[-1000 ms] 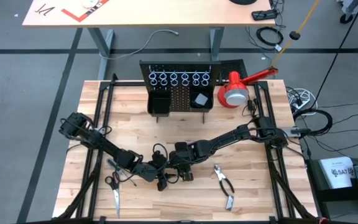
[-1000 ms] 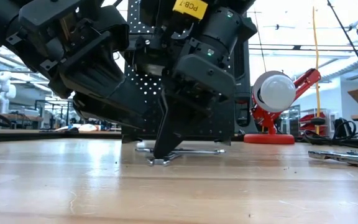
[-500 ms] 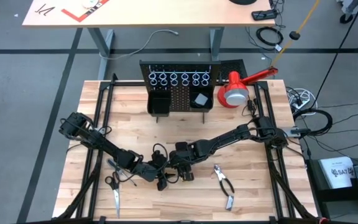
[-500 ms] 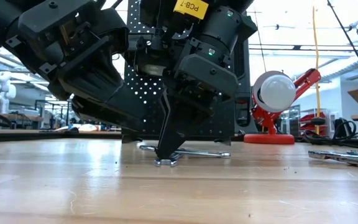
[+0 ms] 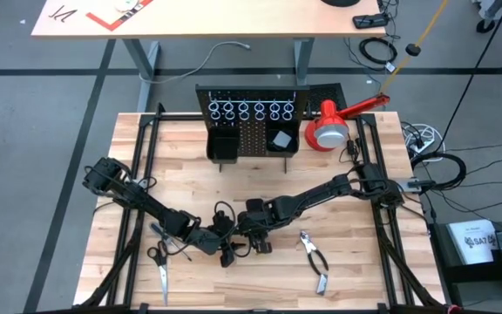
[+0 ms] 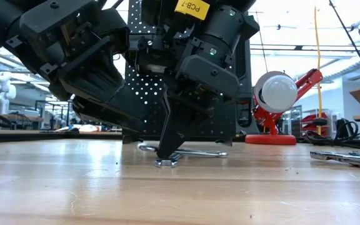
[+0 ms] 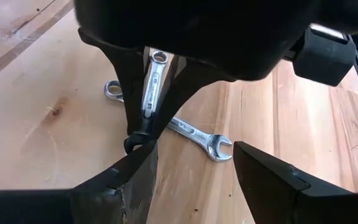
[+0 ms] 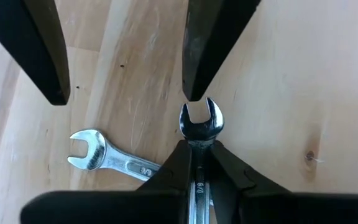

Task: Hang tools onto peg board
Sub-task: Hang the bottom wrench on the pegboard

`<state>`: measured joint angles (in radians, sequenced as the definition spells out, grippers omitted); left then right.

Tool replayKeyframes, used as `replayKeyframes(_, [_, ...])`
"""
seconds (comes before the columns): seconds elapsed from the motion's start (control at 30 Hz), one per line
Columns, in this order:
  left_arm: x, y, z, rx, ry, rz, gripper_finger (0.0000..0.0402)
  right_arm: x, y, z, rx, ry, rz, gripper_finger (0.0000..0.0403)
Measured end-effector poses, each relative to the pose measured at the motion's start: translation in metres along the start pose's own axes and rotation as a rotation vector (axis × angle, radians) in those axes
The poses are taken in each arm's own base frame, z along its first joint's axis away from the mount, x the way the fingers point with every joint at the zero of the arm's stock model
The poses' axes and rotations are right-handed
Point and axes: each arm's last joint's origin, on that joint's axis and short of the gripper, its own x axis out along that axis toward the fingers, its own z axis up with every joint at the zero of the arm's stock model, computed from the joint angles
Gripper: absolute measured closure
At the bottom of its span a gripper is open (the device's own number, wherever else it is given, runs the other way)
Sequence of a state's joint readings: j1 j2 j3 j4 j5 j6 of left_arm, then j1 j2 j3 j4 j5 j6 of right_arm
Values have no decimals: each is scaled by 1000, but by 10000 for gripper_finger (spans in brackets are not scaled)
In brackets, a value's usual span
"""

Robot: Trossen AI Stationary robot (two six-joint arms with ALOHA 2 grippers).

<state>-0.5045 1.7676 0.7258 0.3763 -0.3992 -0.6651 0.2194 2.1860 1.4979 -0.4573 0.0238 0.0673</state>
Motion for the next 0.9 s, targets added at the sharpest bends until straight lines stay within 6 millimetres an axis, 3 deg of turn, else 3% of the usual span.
replayKeyframes(0.23, [-3, -2, 4, -9, -18, -13, 183, -7, 7, 4, -15, -42, -47, 378])
replayKeyframes(0.47, [-21, -8, 24, 25, -87, -60, 183, -20, 4, 8, -11, -74, -110, 378])
replayKeyframes(0.9, [-59, -19, 48, 101, -195, -106, 183, -74, 0, 23, 10, -213, -245, 378])
